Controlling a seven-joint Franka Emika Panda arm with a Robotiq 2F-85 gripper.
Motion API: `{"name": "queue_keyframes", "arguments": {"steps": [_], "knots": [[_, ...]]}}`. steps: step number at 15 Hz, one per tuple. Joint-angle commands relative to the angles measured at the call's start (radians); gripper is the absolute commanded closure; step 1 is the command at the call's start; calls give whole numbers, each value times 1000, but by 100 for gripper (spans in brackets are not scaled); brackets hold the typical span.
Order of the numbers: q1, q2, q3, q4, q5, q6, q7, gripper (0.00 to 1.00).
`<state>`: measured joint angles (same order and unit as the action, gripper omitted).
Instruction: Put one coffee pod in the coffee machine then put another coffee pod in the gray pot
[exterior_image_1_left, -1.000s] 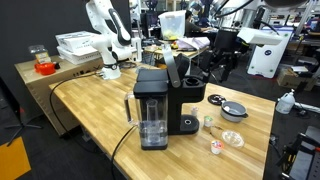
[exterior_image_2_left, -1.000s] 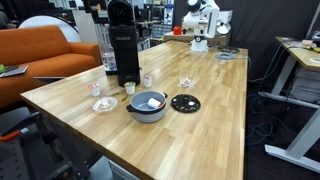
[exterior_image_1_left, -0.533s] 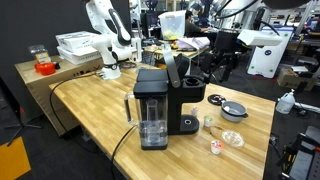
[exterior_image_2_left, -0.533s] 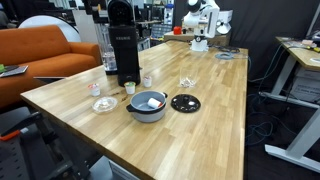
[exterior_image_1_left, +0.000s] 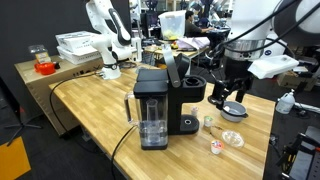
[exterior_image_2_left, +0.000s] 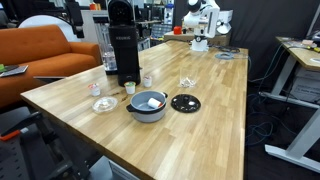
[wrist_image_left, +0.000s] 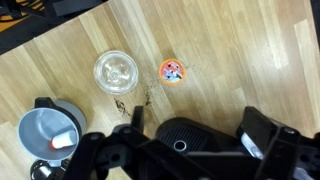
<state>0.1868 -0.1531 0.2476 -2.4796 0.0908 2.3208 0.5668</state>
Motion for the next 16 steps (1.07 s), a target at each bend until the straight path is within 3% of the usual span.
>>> {"name": "queue_keyframes", "arguments": {"steps": [1,7,11,14,16], "knots": [[2,-1,5,-13,1,9,10,0],[-3,5,-2,-9,1,39,-12,0],[8,48,-40,-29,109,163,-193,0],[16,84,-51,-58,222,196,-326,0],[13,100,-46,-74,231,181,-360,0]]}}
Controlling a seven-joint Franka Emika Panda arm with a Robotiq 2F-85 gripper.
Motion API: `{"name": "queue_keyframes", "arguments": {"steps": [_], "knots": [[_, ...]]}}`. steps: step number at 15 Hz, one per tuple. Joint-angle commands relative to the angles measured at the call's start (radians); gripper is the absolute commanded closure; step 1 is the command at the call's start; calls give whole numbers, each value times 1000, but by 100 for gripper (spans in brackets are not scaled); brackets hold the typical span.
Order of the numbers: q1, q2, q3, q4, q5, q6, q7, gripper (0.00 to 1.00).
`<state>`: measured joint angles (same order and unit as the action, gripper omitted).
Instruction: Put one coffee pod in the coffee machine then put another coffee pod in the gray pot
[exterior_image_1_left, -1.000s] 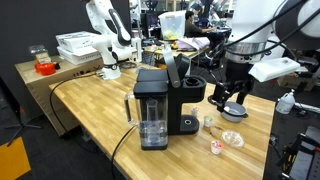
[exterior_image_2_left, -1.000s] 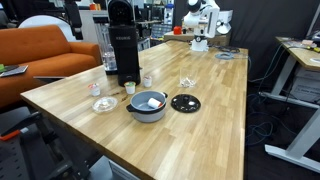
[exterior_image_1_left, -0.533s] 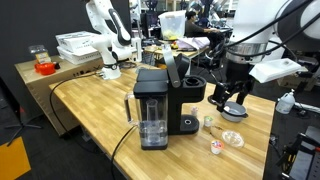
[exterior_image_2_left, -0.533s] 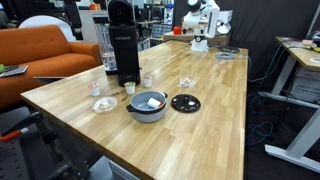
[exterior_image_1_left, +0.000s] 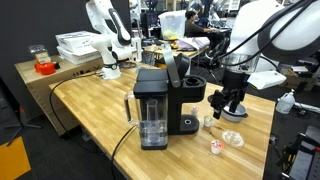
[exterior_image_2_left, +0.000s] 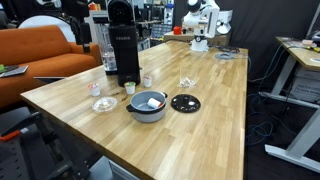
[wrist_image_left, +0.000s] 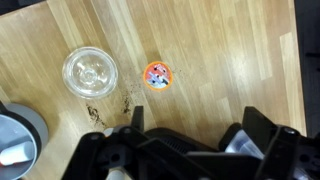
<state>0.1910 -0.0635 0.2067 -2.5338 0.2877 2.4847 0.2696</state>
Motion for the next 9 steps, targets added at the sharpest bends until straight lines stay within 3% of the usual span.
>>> {"name": "queue_keyframes", "arguments": {"steps": [1,9], "knots": [[5,15,-2,-30,4,9,-54,0],[5,26,-3,-38,-4,-2,-34,0]]}}
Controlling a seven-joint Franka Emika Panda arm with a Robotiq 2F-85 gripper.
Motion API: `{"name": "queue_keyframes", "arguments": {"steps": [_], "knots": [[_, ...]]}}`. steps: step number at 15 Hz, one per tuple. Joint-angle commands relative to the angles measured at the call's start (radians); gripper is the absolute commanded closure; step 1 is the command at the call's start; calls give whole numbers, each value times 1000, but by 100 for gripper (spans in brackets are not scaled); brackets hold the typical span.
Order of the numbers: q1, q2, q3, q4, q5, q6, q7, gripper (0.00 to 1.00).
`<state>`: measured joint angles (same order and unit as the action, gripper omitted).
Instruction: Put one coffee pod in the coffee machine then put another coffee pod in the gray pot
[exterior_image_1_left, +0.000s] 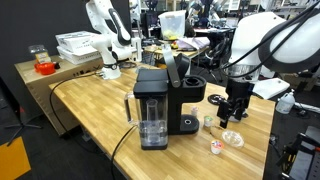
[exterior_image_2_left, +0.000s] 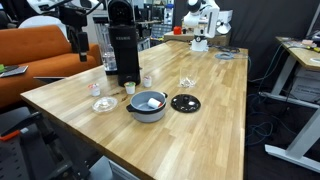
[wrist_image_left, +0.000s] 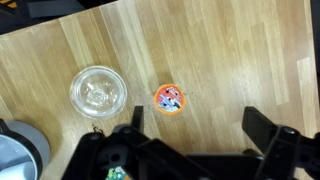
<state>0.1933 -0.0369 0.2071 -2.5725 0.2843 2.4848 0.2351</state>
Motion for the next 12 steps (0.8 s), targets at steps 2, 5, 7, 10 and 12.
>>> {"name": "queue_keyframes", "arguments": {"steps": [2,5,7,10,12], "knots": [[3,-1,-3,1,-1,-2,0,0],[-9,15,-5,3,-126,9,68,0],[-9,33,-6,2,-202,12,91,0],[5,94,-2,4,-192,41,30,0],[13,139,4,18,-197,50,2,0]]}}
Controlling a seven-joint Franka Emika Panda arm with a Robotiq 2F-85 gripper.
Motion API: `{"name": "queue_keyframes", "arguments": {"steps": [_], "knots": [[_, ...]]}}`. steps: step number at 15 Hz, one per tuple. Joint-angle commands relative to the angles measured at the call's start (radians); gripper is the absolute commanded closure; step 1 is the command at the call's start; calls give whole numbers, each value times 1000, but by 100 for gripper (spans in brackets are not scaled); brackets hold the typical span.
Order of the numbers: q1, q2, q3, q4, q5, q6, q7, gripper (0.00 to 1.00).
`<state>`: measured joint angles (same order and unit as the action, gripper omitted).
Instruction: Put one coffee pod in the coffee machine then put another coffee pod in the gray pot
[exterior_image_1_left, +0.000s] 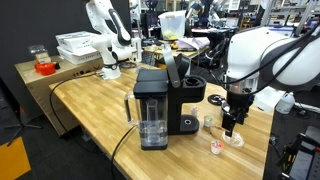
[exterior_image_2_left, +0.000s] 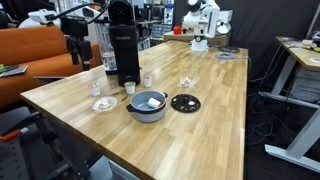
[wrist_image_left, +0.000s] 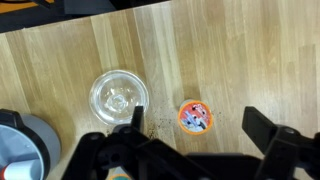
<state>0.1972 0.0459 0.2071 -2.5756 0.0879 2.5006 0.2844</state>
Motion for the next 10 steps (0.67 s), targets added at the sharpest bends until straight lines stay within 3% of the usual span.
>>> {"name": "queue_keyframes", "arguments": {"steps": [1,3,10], "knots": [[15,77,6,30,-6,36,-60,0],[23,117,12,51,1,45,-104,0],[27,94,5,33,1,25,-63,0]]}}
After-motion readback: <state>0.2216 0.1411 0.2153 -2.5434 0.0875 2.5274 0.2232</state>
